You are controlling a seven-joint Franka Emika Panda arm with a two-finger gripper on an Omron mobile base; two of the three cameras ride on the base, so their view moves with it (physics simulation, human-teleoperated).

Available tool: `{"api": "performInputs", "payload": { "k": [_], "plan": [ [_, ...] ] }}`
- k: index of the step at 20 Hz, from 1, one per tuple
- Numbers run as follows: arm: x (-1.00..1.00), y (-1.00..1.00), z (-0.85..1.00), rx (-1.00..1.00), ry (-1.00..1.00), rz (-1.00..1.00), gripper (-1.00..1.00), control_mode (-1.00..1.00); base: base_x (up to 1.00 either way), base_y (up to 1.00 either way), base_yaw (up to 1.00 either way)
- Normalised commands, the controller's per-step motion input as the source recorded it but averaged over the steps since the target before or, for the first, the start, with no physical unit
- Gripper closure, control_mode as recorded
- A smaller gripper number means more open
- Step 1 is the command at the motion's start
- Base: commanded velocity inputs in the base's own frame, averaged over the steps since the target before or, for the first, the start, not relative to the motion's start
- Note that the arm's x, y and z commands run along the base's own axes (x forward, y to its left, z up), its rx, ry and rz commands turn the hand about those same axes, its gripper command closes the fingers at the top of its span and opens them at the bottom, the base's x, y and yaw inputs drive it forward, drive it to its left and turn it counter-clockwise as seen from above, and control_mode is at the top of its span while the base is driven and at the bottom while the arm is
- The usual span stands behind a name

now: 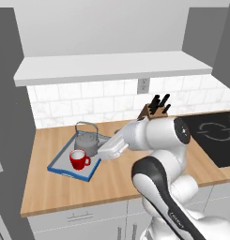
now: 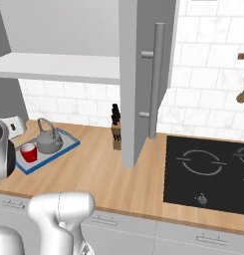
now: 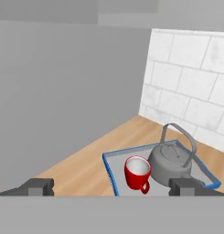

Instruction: Pick the kettle from the counter and place it on the tray. Then pick the mug from the cabinet and place it on the tray. Then close the cabinet doors.

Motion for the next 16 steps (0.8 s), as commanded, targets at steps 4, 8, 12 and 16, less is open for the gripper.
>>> {"api": "performInputs", "payload": {
  "k": [4,8,12,16],
  "plan": [
    [-0.2,0.0,0.18,0.0,0.0,0.0,-1.0,-1.0,0.0,0.0,0.0],
    [-0.19,0.02,0.16,-0.01,0.01,0.0,-1.0,-1.0,0.0,0.0,0.0],
    [-0.16,0.04,0.16,-0.03,0.0,0.0,-1.0,-1.0,0.0,0.0,0.0],
    [-0.15,0.12,0.13,-0.03,-0.02,0.08,-1.0,-1.0,0.0,0.0,0.0]
  ]
}}
